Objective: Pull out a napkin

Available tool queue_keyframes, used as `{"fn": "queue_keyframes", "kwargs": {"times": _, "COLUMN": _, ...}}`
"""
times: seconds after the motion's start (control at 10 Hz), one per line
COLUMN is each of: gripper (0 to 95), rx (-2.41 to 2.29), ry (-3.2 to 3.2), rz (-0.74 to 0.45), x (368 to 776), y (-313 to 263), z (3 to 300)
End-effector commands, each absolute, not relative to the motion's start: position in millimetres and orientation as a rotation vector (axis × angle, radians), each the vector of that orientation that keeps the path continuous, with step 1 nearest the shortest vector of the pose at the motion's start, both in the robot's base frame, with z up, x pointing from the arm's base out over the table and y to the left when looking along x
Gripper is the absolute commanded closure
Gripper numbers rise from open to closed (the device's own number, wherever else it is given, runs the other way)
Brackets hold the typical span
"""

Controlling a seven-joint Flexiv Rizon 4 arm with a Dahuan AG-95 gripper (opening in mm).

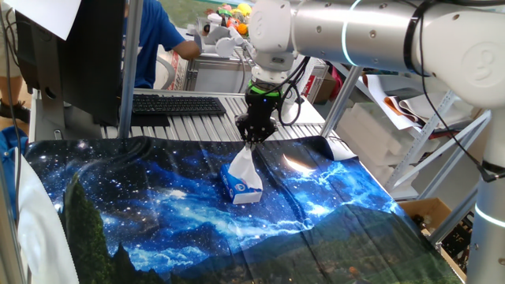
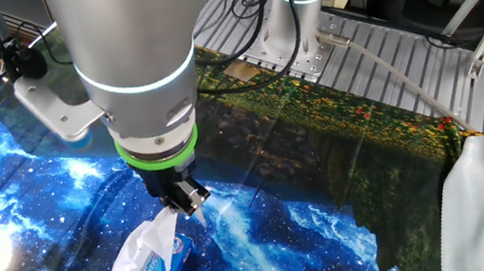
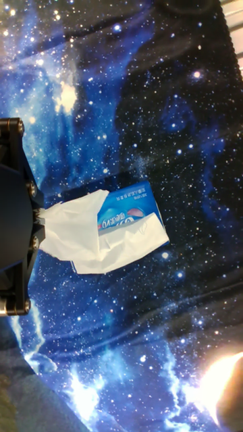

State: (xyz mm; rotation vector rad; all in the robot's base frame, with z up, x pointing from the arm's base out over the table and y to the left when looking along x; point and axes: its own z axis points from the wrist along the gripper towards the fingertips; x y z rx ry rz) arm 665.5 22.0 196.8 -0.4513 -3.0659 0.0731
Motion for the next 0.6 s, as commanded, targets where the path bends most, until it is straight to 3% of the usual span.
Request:
{"fn": "queue_keyframes", "kwargs": {"times": 0.1, "gripper": 95.0, "rx": -0.449, "ry": -3.057, "rz": 0.07, "x": 664.5, "y": 22.5, "z": 196.6}}
{"fn": "queue_keyframes", "kwargs": {"times": 0.6, "gripper": 95.0, "rx": -0.42, "ry": -3.065, "rz": 0.051, "x": 664.4, "y": 22.6, "z": 196.7}}
